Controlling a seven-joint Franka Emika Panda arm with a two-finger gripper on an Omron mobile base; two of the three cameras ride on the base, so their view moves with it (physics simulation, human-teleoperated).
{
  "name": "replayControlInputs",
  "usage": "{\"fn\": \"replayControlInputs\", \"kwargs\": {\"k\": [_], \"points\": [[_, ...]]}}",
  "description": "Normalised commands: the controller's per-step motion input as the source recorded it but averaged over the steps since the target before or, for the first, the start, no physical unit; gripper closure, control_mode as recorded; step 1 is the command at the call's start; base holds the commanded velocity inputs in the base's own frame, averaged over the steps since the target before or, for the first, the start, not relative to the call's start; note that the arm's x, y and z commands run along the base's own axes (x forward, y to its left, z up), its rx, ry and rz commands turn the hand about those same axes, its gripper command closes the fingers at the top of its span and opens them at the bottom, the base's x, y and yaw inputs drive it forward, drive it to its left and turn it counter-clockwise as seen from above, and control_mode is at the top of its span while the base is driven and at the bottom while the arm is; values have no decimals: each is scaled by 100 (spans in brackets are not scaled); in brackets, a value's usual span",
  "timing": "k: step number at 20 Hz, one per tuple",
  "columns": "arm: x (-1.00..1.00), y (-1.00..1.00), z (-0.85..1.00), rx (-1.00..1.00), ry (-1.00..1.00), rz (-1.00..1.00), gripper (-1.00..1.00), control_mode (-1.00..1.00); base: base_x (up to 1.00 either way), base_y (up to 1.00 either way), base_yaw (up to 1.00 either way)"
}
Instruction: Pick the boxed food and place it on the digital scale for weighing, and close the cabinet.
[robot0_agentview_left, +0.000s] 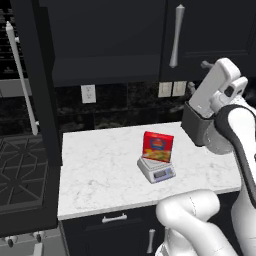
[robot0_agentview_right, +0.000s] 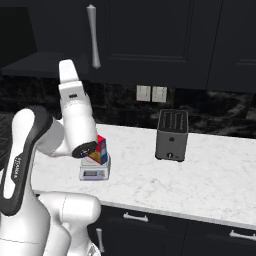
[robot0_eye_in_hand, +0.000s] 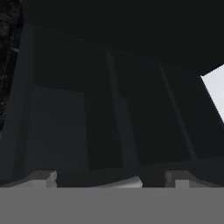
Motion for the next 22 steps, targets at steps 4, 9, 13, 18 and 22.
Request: {"fn": "replayControlInputs", "kwargs": {"k": [4,9,13,18,22], "points": [[-63,0,-39,-2,0,0,-100,-100,0,0,0],[-90,23,-14,-5,-5,1,-100,-100,0,0,0],[-99,72,0,-1,-14,1,-100,-100,0,0,0],[-96,87,-6,0,-5,2,-100,-100,0,0,0],[-95,100,-49,-1,-12,1,-100,-100,0,0,0]]}}
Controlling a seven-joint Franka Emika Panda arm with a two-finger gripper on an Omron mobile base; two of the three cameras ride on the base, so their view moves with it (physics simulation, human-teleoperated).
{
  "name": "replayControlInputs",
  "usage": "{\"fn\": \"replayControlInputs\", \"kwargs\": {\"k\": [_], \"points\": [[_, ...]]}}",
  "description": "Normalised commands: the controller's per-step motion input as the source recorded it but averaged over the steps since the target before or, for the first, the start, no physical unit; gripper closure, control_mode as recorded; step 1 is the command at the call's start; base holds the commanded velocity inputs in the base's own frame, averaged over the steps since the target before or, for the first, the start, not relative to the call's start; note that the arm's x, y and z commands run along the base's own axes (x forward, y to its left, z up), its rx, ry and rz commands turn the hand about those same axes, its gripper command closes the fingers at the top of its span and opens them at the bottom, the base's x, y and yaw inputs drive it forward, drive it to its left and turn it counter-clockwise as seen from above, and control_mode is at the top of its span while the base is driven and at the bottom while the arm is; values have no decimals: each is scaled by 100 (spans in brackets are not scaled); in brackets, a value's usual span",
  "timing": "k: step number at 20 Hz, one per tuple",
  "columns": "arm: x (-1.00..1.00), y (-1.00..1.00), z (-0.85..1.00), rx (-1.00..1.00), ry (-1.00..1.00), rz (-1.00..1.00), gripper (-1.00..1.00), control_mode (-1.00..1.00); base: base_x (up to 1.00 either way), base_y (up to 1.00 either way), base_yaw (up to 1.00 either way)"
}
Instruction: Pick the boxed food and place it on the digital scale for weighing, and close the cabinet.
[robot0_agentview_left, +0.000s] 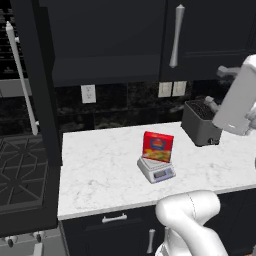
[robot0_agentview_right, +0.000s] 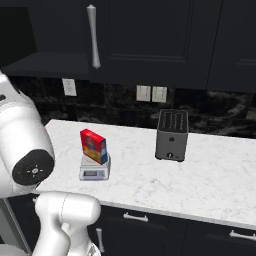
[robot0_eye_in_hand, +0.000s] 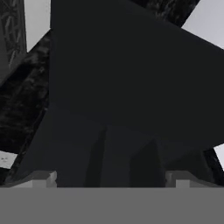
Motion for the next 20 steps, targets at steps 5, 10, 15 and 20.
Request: {"fn": "replayControlInputs", "kwargs": {"k": [5,10,15,20], "points": [[-77,100,-79,1,-24,-3,-100,-100,0,0,0],[-46,100,-89,1,-26,-13,-100,-100,0,0,0],[-14,100,-100,8,-26,-18,-100,-100,0,0,0],[-19,100,-84,26,-50,-15,-100,-100,0,0,0]]}}
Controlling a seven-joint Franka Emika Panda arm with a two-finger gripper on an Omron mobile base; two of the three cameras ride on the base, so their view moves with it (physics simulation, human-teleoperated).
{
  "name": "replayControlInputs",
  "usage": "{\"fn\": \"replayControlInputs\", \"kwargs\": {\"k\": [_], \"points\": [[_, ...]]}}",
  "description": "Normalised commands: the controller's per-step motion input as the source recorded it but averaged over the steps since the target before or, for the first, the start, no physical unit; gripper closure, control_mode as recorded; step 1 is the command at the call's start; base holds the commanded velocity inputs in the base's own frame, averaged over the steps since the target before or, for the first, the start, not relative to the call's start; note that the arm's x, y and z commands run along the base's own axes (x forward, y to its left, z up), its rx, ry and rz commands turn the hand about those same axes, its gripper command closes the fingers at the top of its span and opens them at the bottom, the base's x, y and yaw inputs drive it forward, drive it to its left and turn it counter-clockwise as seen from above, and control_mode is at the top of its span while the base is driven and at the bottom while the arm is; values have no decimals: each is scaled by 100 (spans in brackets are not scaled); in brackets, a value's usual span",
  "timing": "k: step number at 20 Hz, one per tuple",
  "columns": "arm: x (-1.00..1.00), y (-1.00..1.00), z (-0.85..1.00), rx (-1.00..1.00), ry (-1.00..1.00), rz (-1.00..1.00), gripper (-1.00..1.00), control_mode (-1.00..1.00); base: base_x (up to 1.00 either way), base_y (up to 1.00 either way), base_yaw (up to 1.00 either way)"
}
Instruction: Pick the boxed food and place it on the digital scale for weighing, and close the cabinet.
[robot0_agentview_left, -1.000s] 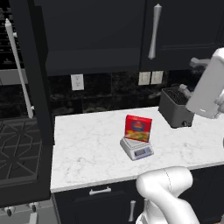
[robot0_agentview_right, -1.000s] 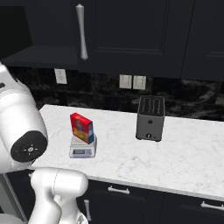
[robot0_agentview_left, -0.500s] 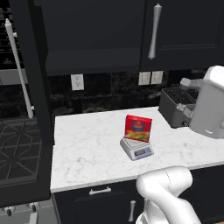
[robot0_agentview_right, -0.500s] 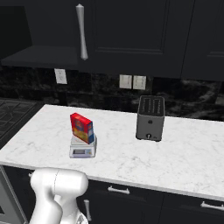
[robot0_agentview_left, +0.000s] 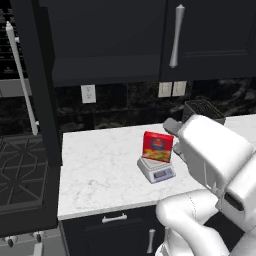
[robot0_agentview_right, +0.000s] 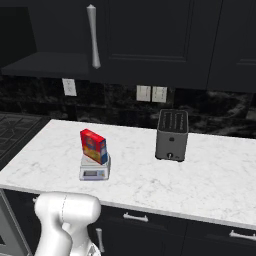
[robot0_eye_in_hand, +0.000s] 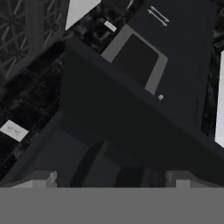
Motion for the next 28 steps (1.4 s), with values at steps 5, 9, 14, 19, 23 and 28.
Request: {"fn": "replayControlInputs", "kwargs": {"k": [5,9,14,19,23,28], "points": [[-31,100,-50,32,-52,-9,-100,-100,0,0,0],[-10,100,-22,16,-39,-9,-100,-100,0,0,0],[-23,100,-2,4,-14,-1,-100,-100,0,0,0],[-4,100,-2,12,-4,0,-100,-100,0,0,0],[32,77,-16,23,0,7,-100,-100,0,0,0],[67,5,-3,36,8,21,-100,-100,0,0,0]]}}
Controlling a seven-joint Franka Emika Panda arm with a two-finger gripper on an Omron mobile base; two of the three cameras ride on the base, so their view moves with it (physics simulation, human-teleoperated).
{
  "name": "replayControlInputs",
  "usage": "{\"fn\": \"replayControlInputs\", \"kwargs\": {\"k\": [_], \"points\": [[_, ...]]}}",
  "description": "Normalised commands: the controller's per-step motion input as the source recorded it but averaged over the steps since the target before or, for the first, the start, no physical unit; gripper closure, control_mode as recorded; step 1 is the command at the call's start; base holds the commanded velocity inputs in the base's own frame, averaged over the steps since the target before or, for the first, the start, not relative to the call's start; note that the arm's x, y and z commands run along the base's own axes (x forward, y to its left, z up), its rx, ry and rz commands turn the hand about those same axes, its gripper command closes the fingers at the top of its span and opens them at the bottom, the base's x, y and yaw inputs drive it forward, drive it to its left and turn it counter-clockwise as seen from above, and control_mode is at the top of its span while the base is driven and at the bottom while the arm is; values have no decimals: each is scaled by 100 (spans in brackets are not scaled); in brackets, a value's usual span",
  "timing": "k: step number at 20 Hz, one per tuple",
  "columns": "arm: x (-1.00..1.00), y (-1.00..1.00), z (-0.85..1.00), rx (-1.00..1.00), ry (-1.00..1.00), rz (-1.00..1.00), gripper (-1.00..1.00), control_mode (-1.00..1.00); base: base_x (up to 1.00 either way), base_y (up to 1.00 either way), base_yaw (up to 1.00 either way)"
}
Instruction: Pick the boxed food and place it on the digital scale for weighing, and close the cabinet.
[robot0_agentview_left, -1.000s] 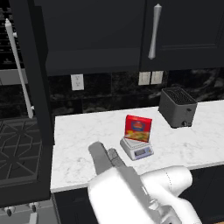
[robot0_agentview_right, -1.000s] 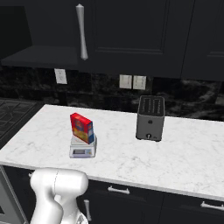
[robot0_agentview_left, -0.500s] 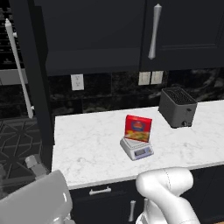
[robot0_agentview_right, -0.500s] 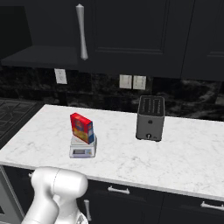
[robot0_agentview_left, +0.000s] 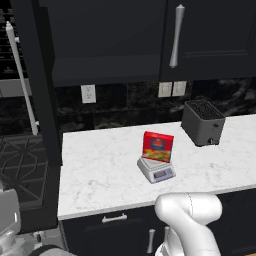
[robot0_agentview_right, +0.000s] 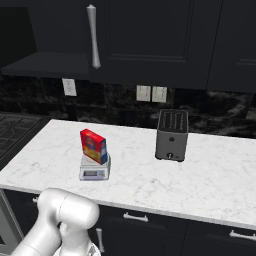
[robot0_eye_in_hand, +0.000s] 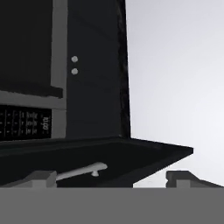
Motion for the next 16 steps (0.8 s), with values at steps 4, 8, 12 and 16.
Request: {"fn": "replayControlInputs", "kwargs": {"k": [4,8,12,16], "points": [[71,0,0,32,21,23,-100,-100,0,0,0],[64,24,-3,11,18,3,-100,-100,0,0,0],[67,20,-43,8,9,0,-100,-100,0,0,0],[75,-1,-49,16,3,-2,-100,-100,0,0,0]]}}
